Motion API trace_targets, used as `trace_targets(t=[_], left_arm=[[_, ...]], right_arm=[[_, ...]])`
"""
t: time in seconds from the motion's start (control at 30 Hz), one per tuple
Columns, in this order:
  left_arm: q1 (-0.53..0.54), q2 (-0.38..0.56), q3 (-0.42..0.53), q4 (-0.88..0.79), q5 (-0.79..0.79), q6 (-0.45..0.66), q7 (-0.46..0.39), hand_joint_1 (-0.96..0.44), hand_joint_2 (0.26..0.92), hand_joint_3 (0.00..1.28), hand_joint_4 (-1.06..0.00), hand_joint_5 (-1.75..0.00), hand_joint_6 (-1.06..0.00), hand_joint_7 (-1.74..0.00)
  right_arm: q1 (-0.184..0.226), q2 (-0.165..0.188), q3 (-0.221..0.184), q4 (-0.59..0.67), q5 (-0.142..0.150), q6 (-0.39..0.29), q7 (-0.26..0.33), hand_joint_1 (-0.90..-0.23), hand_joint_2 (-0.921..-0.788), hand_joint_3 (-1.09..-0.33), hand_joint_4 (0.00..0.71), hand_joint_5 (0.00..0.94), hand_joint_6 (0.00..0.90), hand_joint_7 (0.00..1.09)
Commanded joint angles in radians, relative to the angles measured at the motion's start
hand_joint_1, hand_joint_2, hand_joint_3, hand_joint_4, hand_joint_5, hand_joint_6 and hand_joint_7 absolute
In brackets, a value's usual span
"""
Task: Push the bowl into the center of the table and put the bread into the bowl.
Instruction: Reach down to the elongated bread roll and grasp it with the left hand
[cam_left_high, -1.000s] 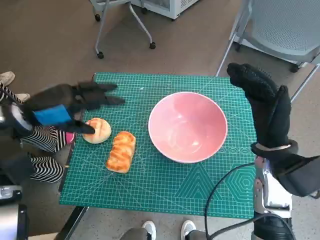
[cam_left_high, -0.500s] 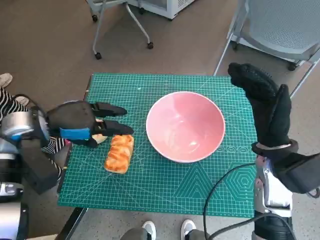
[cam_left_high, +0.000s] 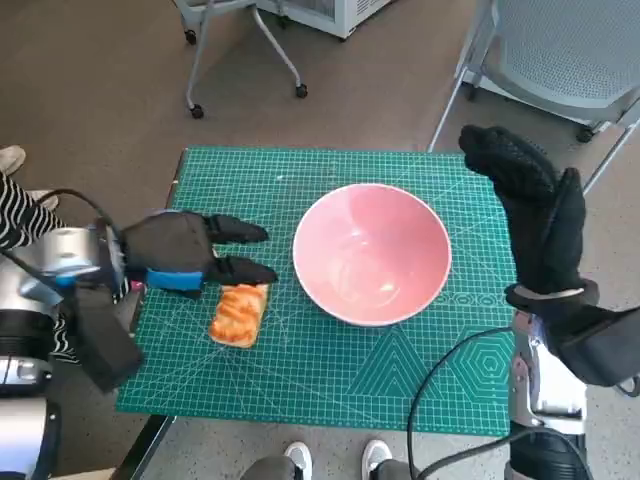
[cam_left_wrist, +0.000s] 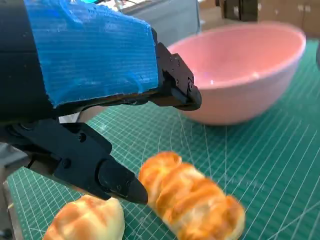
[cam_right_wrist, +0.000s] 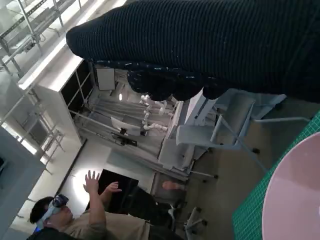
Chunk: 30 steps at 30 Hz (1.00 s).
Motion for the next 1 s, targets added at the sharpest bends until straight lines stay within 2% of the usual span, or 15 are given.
trace_targets(t=[0.03,0.23,0.57,0.8,1.0], left_arm=[[-0.056,-0.005,-0.108,0.002,0.176,0.042,0.223,-0.19,0.749,0.00,-0.42,-0.02,-0.52,-0.07],[-0.080,-0.010,-0.215,0.047,0.255,0.074,0.372,-0.19,0.757,0.00,-0.43,-0.02,-0.52,-0.06],[-0.135,-0.037,-0.386,0.160,0.333,0.113,0.551,-0.16,0.770,0.01,-0.46,-0.02,-0.53,-0.05],[-0.158,-0.056,-0.461,0.197,0.329,0.135,0.568,-0.10,0.790,0.01,-0.50,-0.02,-0.56,-0.06],[-0.168,-0.074,-0.504,0.224,0.316,0.155,0.568,-0.05,0.812,0.01,-0.58,-0.05,-0.63,-0.08]], right_arm=[[0.020,-0.003,-0.010,0.012,0.022,0.012,0.010,-0.733,-0.921,-0.669,0.251,0.011,0.116,0.55],[0.030,0.000,-0.012,-0.005,0.017,0.017,0.003,-0.731,-0.921,-0.667,0.260,0.015,0.118,0.54],[0.048,0.004,-0.016,-0.021,0.008,0.013,-0.007,-0.729,-0.921,-0.667,0.263,0.013,0.122,0.54],[0.058,0.007,-0.021,-0.019,0.006,0.002,-0.010,-0.727,-0.921,-0.673,0.265,0.012,0.126,0.54],[0.060,0.009,-0.019,-0.021,0.002,0.001,-0.016,-0.722,-0.921,-0.684,0.264,0.010,0.130,0.53]])
